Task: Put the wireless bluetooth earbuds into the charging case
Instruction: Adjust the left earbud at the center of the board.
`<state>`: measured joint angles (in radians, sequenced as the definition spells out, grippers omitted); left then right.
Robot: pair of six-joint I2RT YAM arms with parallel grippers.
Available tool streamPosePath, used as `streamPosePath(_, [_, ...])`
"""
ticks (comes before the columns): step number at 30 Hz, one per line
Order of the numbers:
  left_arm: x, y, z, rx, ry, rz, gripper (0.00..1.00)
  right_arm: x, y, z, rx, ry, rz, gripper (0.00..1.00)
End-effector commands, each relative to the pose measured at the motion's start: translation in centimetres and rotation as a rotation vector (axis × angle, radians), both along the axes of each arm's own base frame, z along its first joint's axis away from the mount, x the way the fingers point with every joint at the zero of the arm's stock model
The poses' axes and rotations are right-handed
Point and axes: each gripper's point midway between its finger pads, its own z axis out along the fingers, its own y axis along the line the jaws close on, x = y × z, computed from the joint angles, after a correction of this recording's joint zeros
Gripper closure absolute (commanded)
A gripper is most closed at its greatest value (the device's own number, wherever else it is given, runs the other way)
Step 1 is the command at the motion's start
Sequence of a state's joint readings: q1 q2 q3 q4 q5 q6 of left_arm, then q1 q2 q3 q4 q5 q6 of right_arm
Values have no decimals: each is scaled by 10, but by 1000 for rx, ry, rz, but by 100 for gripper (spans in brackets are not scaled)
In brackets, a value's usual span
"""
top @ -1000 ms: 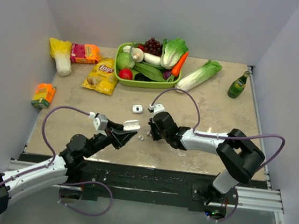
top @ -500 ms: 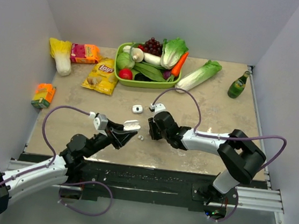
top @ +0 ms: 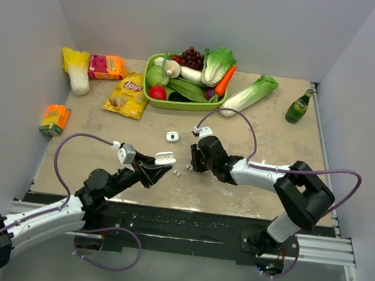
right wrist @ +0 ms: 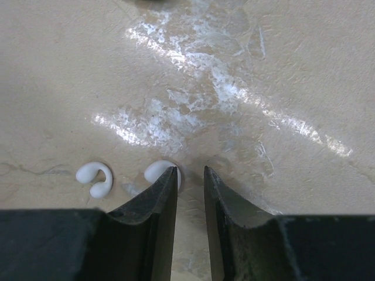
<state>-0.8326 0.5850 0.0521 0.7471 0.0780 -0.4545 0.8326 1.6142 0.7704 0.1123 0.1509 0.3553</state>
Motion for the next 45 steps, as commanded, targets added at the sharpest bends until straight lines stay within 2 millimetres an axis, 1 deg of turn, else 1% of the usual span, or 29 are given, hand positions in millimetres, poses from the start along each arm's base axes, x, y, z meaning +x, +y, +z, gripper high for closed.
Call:
streamPosePath(1, [-3, 1, 13, -56, -28, -9, 100, 0, 12, 8, 40, -4, 44, 72])
streamPosePath(6, [-4, 0, 13, -57, -29, -14, 100, -5, 13, 4, 39, 10, 67, 69])
streamPosePath(21, [-5, -2, 12, -52, -26, -27, 100, -10, 13, -9, 16, 47, 88, 67])
streamPosePath(30, [-5, -4, 13, -51, -26, -34, 100, -19, 16, -9, 19, 53, 109, 58])
streamPosePath(33, [-6, -4, 13, -54, -27, -36, 100, -22, 17, -11, 24, 57, 111, 58])
streamPosePath(36, [-6, -3, 12, -54, -25, -37, 100, -26, 19, -12, 28, 62, 116, 59])
streamPosePath(39, [-6, -3, 12, -55, -23, -37, 100, -28, 20, -13, 32, 63, 120, 62])
streamPosePath(42, [-7, -3, 11, -54, -21, -39, 100, -27, 19, -14, 35, 61, 113, 67])
streamPosePath(43, [-6, -3, 11, -55, -21, -37, 100, -28, 20, -13, 37, 59, 117, 71])
streamPosePath(45, [-7, -3, 11, -55, -20, -39, 100, -26, 20, -12, 42, 55, 116, 75])
